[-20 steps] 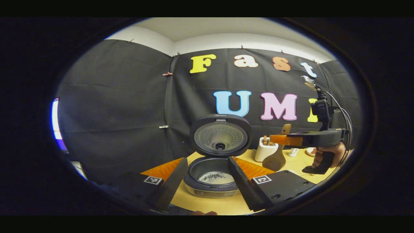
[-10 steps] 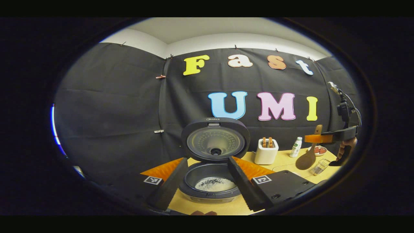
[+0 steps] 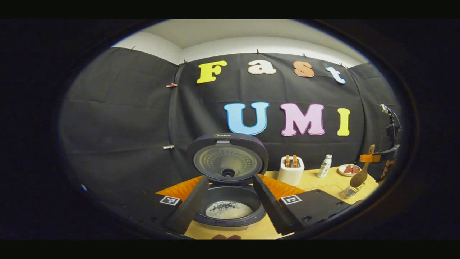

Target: Close the left gripper, press the button to open the rice cooker; take a wooden spoon from the chopstick holder with the right hand, scoop a spoonful of rice and pour it into the rice cooker, then put the wooden spoon back into the chopstick holder.

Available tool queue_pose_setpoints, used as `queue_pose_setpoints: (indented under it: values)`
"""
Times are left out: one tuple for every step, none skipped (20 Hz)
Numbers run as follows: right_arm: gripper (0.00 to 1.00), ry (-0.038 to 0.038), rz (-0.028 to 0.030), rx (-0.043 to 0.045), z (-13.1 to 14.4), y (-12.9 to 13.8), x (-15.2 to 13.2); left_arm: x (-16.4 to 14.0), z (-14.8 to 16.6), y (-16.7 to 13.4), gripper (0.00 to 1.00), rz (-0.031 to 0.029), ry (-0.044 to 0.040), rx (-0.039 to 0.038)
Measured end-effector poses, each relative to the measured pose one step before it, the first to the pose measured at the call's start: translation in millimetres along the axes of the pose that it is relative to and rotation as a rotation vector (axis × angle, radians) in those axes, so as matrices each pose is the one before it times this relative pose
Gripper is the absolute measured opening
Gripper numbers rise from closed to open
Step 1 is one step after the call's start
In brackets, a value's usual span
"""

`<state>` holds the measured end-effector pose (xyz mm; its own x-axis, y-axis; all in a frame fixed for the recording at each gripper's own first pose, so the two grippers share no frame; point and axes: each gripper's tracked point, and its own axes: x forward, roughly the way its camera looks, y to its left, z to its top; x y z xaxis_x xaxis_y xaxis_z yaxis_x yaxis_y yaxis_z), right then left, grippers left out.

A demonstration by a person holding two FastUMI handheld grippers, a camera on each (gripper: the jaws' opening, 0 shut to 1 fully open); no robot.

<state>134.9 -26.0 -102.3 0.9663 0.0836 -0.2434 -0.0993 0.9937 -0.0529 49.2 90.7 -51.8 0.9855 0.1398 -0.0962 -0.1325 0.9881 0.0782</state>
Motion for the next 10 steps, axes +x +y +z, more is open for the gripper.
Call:
queue_pose_setpoints:
  values:
    - [0.18,0.00558,-0.02643,0.01228,-3.12,-14.4,1.2,1.48,2.42,-2.77,0.86,-0.00018,-0.00539,0.00989]
    - [0.18,-0.0014,-0.02755,0.00958,-1.78,-15.03,0.66,2.37,0.97,-0.39,0.86,0.00172,-0.00348,0.006]
    - [0.18,0.01004,-0.02583,0.00594,-4.24,-13.92,2.52,1.64,2.23,-1.42,0.86,0.00106,-0.00537,0.00433]
    - [0.18,0.00887,-0.0219,0.00617,-6.06,-12.07,2.38,2.15,1.55,-1.92,0.86,-0.00182,-0.00378,0.00527]
    - [0.18,0.00831,-0.0169,0.00967,-3.26,-9.6,2.57,2.19,1.51,-3.02,0.86,-0.00254,-0.00463,0.00537]
    - [0.18,0.01233,-0.01047,0.00683,-3.7,-7.03,2.76,2.74,0.57,-3.0,0.86,-0.00234,-0.00137,0.0036]
    - [0.18,0.00715,-0.0087,-0.00005,-3.84,-5.72,2.9,1.58,-0.6,-2.54,0.86,-0.0025,0.00294,0.00142]
    - [0.18,0.00991,-0.00577,-0.00168,-5.37,-3.87,4.02,2.7,0.21,-2.2,0.86,-0.0024,0.0008,-0.00116]
    - [0.18,0.01166,-0.00274,0.00023,-3.97,-2.89,3.3,0.9,0.39,-1.59,0.86,0.00054,0.00136,-0.00062]
    - [0.18,-0.00086,0.00029,0.00949,0.34,-1.25,2.42,1.08,-0.23,-0.9,0.87,0.00299,0.00181,0.00173]
